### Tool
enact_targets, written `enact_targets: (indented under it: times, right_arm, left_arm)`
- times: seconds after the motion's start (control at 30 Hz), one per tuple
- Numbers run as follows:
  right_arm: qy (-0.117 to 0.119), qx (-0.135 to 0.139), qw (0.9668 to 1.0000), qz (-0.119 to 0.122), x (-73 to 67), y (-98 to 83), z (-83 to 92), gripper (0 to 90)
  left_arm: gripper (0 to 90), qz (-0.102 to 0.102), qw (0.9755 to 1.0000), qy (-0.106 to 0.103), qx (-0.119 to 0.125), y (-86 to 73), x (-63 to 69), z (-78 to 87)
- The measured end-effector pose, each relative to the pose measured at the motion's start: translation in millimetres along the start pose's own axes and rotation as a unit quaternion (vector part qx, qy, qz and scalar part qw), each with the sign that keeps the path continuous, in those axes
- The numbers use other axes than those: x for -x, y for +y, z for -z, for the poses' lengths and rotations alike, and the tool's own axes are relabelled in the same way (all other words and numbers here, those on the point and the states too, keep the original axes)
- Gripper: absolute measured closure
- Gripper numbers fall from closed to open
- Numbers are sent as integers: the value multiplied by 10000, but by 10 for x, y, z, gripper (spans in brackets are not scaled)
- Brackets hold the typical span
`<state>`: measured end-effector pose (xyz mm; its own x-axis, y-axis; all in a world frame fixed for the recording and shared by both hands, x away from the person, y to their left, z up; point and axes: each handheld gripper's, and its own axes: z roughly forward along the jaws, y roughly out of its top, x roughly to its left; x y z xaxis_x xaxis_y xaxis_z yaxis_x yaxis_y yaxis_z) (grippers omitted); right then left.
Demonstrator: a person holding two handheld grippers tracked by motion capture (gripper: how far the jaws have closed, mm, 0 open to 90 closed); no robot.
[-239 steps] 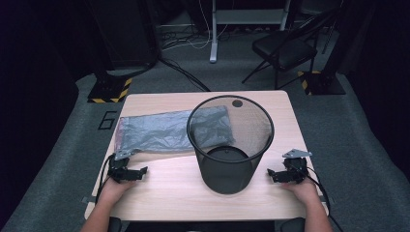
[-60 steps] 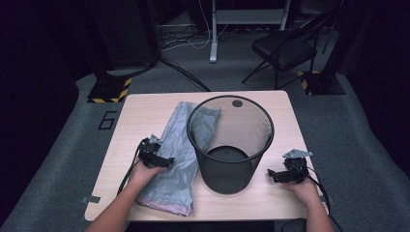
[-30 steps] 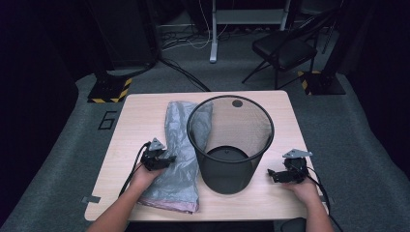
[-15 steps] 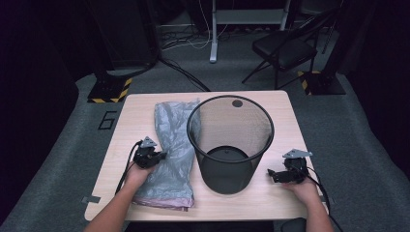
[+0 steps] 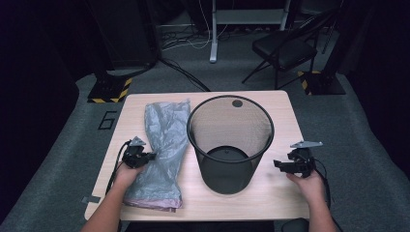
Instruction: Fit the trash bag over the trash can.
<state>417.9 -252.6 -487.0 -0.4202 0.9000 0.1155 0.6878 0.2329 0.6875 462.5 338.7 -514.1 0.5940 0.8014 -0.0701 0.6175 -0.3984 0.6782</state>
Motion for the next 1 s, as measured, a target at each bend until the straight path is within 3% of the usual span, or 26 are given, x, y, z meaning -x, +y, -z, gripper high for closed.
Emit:
enact_targets:
  times: [0.17,0.27,0.37,0.5,0.63,0.7,0.83,1.0]
  right_arm:
    - [29,443,9990,24,6,112,114,325]
    - [-132,562,9979,302,-17,203,188,329]
    - [99,680,9971,337,-26,302,257,330]
    - [279,817,9944,604,-157,438,332,321]
    - [49,1131,9904,795,-285,533,370,298]
    - [219,1212,9888,841,-303,600,382,333]
    - [513,1119,9892,795,-331,724,398,351]
    - [733,876,9879,1050,-436,810,386,400]
  left_arm:
    - [860,17,10000,28,11,-25,-63,27]
    - [859,60,10000,13,18,-35,-83,38]
    - [859,69,10000,16,1,-40,-96,47]
    - [859,76,10000,18,-10,-43,-102,52]
    - [860,239,9997,-68,-12,-56,-133,67]
    - [860,266,9996,-55,-32,-61,-138,77]
    - [860,198,9997,-36,-120,-60,-129,98]
    - [861,343,9991,-230,-45,-8,-134,158]
